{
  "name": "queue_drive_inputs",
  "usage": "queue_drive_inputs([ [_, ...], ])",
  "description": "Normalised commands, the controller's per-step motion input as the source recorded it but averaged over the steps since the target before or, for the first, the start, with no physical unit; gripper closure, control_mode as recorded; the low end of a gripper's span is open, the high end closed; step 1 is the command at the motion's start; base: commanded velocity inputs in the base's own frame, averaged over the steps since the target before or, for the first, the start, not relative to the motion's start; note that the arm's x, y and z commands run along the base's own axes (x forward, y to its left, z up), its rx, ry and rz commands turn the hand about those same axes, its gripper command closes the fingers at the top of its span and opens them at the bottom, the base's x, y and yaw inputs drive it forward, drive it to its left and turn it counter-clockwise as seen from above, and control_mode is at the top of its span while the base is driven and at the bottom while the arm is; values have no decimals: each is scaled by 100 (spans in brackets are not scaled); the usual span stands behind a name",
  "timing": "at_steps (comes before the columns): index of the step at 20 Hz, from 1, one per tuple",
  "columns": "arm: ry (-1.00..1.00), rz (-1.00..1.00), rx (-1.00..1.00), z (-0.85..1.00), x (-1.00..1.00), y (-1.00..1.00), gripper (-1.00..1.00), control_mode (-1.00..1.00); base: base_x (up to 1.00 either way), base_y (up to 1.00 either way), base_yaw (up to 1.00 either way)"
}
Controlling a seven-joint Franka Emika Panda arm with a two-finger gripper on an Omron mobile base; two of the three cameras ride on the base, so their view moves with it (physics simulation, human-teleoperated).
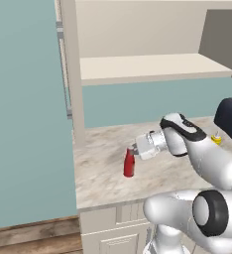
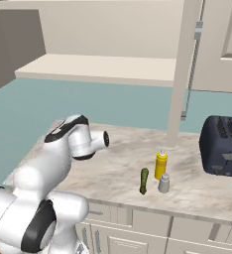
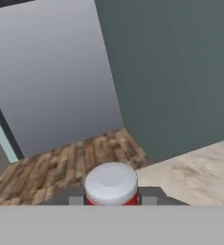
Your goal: There are various items on the counter. Only move the condiments/shakers into the cabinet.
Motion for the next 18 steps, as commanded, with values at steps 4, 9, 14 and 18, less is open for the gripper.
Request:
queue_drive_inputs([
  [4, -3, -47, 0, 100, -55, -12, 100, -100, 0, 0, 0],
  [9, -2, -49, 0, 100, -44, -4, 100, -100, 0, 0, 0],
  [14, -6, -49, -4, 100, -23, 0, 100, -100, 0, 0, 0],
  [18, -1, -37, -21, 100, -3, -9, 100, -100, 0, 0, 0],
])
